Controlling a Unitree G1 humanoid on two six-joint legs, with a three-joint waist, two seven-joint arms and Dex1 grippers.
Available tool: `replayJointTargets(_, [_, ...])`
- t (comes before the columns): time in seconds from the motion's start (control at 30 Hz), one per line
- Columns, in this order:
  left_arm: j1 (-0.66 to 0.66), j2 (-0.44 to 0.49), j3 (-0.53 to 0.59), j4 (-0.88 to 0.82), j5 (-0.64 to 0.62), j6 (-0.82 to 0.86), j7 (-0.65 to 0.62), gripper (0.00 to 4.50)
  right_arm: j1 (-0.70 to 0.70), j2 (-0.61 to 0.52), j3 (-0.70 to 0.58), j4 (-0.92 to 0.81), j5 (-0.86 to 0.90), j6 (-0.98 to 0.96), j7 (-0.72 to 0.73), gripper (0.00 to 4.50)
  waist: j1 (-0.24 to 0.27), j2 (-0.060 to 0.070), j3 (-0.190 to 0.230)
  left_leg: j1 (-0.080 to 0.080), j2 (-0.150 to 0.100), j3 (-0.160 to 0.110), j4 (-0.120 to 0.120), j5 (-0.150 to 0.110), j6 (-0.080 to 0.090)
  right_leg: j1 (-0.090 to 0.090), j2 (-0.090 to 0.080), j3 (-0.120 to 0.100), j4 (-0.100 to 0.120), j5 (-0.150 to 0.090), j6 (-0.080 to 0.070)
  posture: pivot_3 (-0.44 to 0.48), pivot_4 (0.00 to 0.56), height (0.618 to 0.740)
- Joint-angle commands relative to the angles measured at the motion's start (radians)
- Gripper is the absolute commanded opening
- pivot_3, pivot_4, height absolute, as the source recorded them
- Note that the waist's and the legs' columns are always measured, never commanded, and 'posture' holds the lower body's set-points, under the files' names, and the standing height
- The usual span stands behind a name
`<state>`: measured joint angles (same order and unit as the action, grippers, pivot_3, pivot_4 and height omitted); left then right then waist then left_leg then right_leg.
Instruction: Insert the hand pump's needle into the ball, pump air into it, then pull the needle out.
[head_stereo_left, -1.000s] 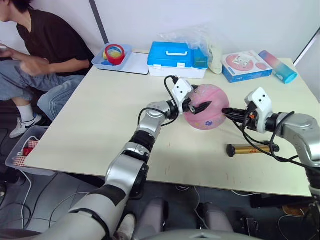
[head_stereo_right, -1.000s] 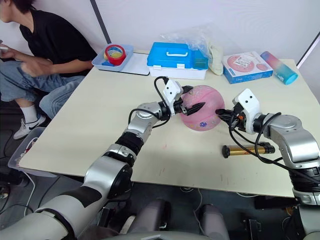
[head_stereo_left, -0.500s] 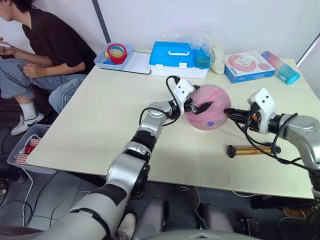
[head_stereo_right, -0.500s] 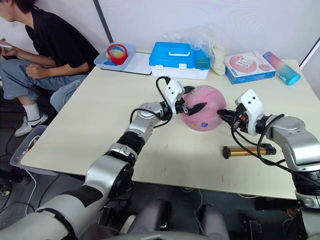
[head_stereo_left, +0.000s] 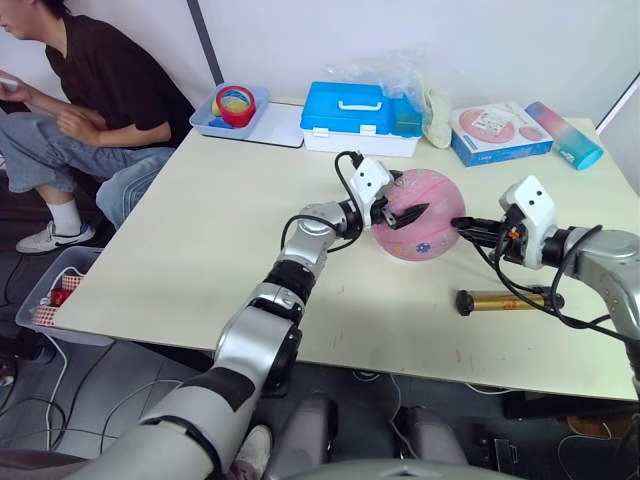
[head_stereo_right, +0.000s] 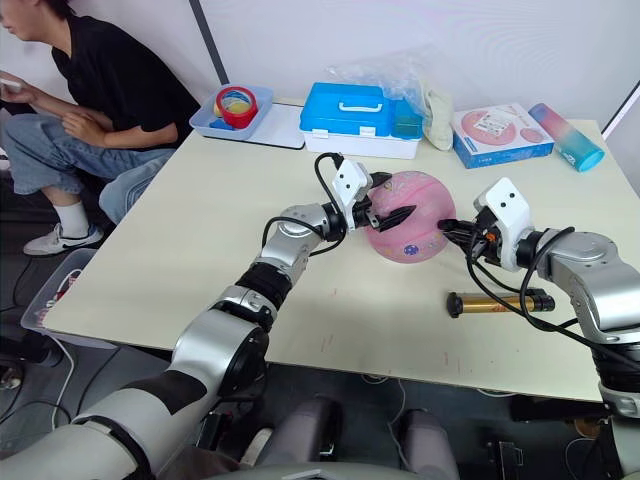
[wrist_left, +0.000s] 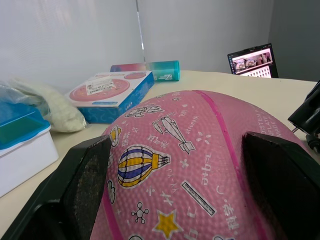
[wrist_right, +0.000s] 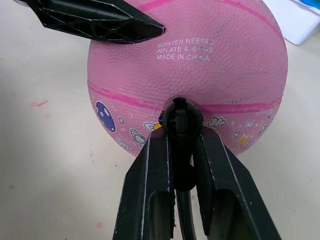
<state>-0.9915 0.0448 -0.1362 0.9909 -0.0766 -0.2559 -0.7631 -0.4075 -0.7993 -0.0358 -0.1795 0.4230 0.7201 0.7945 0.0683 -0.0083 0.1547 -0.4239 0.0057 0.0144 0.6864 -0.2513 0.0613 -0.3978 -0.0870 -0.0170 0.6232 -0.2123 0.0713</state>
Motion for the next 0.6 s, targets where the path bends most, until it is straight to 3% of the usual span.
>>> replayJointTargets(0.03, [0.066, 0.027, -0.046, 0.131, 0.096, 0.057, 0.045, 4.5, -0.016, -0.049, -0.134, -0.083, 0.031, -0.025, 0.001, 0.05, 0.0, 0.0, 0.0, 0.0, 0.0, 0.0, 0.0, 0.0, 0.0, 0.0, 0.0, 0.0, 0.0, 0.0, 0.0, 0.0, 0.15, 0.74])
replayJointTargets(0.6, [0.071, 0.022, -0.056, 0.145, 0.098, 0.053, 0.051, 4.5, -0.015, -0.08, -0.149, -0.081, 0.056, -0.027, -0.006, 0.05, 0.0, 0.0, 0.0, -0.003, -0.001, -0.004, 0.0, 0.0, 0.0, 0.0, -0.001, -0.005, -0.001, 0.0, 0.0, 0.0, 0.15, 0.74])
